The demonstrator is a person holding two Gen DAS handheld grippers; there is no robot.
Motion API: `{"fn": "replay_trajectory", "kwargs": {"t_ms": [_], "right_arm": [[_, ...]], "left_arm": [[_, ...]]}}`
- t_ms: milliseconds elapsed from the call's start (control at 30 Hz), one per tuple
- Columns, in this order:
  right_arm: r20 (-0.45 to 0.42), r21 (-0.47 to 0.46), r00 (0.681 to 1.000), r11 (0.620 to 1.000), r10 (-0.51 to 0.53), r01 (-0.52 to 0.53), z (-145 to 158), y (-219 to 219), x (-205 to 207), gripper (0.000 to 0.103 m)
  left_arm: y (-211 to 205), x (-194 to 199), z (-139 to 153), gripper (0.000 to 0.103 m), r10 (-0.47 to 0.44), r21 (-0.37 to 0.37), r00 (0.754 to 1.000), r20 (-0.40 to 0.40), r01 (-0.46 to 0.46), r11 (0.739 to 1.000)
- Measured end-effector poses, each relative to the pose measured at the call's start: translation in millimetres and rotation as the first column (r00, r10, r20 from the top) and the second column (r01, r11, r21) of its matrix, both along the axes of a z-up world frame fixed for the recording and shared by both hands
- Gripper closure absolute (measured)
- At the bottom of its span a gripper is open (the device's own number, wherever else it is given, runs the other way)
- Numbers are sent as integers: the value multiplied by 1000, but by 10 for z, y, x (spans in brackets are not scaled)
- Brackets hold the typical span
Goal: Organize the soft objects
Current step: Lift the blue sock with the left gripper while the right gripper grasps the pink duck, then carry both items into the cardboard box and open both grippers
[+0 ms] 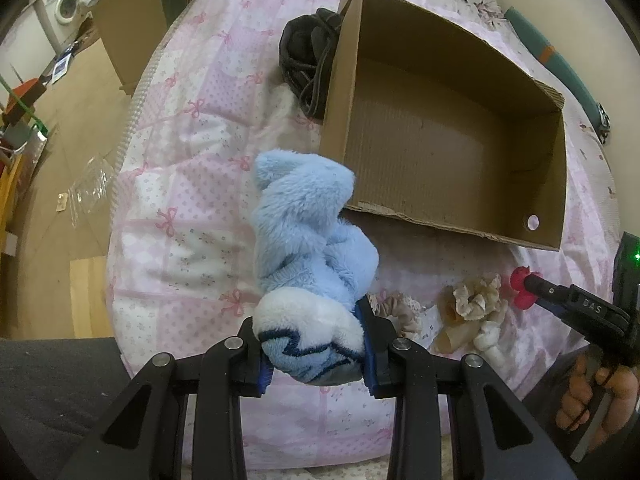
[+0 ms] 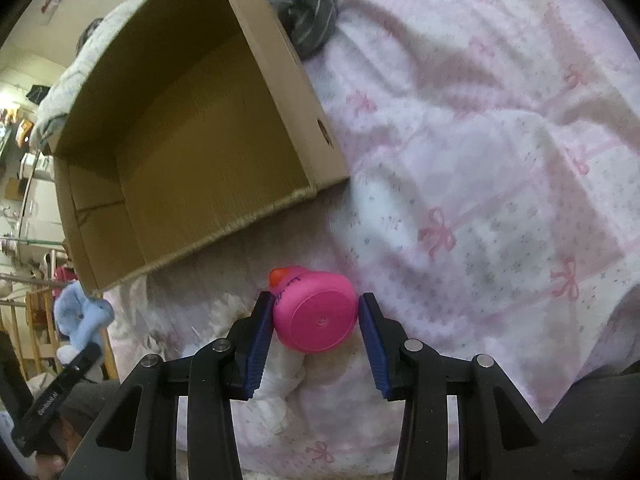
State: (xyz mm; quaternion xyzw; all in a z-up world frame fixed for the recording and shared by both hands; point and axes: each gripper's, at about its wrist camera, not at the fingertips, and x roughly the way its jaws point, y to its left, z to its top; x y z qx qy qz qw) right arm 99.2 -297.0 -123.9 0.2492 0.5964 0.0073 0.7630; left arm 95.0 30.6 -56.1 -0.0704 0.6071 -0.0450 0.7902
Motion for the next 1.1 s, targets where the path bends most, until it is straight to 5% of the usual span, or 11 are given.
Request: {"fn": "replay_trajectory", "kwargs": {"t_ms": [533, 900, 1100], "right_arm": [[156, -3, 983, 995, 98, -99, 440, 92, -139, 58], [341, 9, 924, 982, 175, -190, 1113, 190, -271, 58], [409, -17, 893, 979, 190, -201, 1361, 212, -30, 58]], "left_arm": [[17, -82, 293, 72, 11, 13, 994, 112, -13, 1000], [-107, 102, 956, 72, -3, 33, 971, 241, -5, 999], [-324, 423, 965, 72, -23, 34, 969, 248, 15, 999]]}}
